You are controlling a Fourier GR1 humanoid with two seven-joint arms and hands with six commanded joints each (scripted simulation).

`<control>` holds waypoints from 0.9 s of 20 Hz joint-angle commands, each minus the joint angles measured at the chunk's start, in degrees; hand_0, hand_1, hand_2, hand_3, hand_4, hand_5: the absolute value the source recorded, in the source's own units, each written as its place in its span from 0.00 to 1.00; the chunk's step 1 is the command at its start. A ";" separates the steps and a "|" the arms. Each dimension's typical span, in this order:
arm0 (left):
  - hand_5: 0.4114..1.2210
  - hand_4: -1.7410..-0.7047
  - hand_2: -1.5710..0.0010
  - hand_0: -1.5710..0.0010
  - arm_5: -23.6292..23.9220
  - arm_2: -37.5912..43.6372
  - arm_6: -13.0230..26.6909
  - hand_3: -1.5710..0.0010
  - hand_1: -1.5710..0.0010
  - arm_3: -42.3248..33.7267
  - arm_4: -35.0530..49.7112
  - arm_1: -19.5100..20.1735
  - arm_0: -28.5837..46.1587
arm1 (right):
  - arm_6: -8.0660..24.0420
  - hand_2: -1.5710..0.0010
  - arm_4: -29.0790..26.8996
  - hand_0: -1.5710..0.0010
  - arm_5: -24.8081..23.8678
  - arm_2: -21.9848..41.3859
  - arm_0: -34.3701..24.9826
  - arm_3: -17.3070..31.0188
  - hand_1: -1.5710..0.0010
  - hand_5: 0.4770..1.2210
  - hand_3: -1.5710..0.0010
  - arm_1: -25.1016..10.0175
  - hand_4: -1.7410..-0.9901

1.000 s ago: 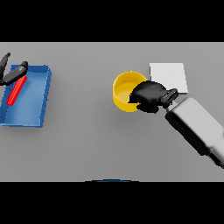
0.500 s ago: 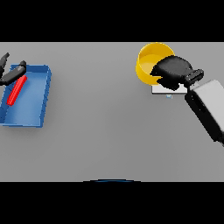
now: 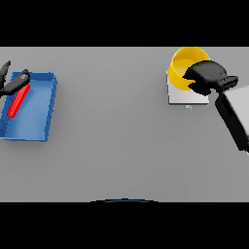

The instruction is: Pick up the red beaker and tilt it to pour out 1 green nut into yellow bowl. Pick up the yellow bowl and place it on the metallic measuring scale.

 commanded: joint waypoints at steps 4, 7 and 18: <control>0.49 0.85 1.00 1.00 -0.31 -0.23 -0.14 1.00 1.00 0.01 -0.39 0.43 0.05 | -0.65 0.11 0.14 0.00 -1.79 -0.43 -0.69 5.24 0.00 1.00 0.15 0.94 0.00; 0.49 0.86 1.00 1.00 -0.11 -0.13 0.70 1.00 1.00 -0.19 -0.24 0.32 -0.09 | -0.73 0.12 -0.08 0.00 -2.32 -0.63 -0.58 7.16 0.00 1.00 0.12 1.39 0.00; 0.44 0.88 1.00 1.00 -0.84 -0.27 0.74 1.00 1.00 -0.47 0.05 0.47 -0.17 | 0.78 0.46 -1.73 0.27 -0.11 -1.55 -1.11 9.13 0.39 0.72 0.56 2.15 0.24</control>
